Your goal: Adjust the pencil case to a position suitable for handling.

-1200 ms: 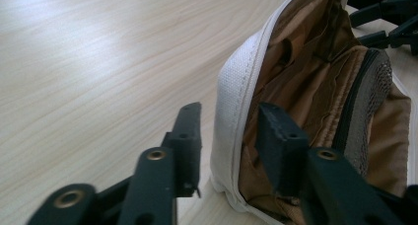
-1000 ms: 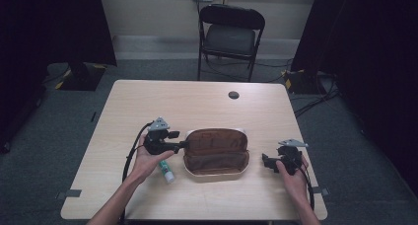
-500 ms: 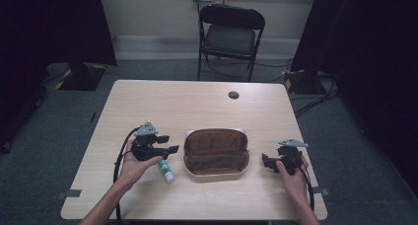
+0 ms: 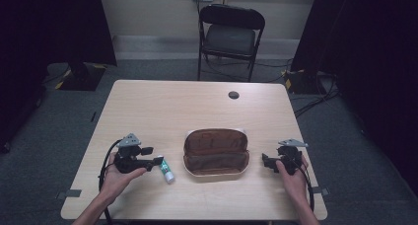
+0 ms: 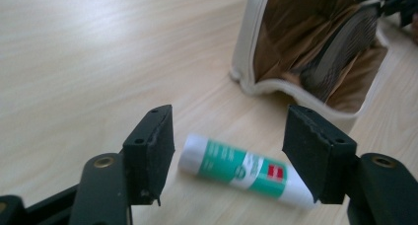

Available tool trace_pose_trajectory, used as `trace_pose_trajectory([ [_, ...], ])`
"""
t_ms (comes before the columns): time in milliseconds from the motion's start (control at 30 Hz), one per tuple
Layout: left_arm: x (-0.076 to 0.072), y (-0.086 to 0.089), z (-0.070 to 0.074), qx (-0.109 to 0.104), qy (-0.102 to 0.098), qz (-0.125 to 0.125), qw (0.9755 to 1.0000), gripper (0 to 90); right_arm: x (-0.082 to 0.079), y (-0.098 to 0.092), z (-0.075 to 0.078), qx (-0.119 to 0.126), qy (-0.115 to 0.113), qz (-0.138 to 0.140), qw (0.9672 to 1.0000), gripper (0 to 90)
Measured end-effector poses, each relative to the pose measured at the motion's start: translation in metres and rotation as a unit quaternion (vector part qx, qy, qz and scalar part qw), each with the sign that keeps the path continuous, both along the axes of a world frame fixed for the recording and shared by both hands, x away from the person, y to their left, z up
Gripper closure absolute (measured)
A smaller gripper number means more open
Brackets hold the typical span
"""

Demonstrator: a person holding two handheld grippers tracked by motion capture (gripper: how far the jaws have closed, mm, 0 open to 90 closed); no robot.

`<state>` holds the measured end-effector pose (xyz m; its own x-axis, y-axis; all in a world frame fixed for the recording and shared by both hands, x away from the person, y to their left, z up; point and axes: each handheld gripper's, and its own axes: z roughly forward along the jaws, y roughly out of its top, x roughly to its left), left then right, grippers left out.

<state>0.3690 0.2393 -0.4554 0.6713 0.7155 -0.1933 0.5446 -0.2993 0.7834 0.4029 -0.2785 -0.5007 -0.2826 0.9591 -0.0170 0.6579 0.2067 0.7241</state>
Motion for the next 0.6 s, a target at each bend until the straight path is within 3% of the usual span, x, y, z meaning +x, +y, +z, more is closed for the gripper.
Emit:
trace_pose_trajectory([
  [400, -0.006, -0.013, -0.018, 0.007, 0.041, -0.021, 0.9989, 41.0, -0.002, 0.001, 0.000, 0.002, 0.001, -0.003, 1.0000, 6.1],
  [533, -0.004, -0.016, -0.019, 0.002, 0.043, -0.021, 0.9989, 40.4, -0.002, 0.001, 0.000, 0.002, 0.001, -0.003, 1.0000, 6.1],
  [600, -0.004, -0.018, -0.020, 0.011, 0.044, -0.015, 0.9989, 39.0, -0.002, 0.001, 0.000, 0.001, 0.000, -0.002, 1.0000, 6.1],
])
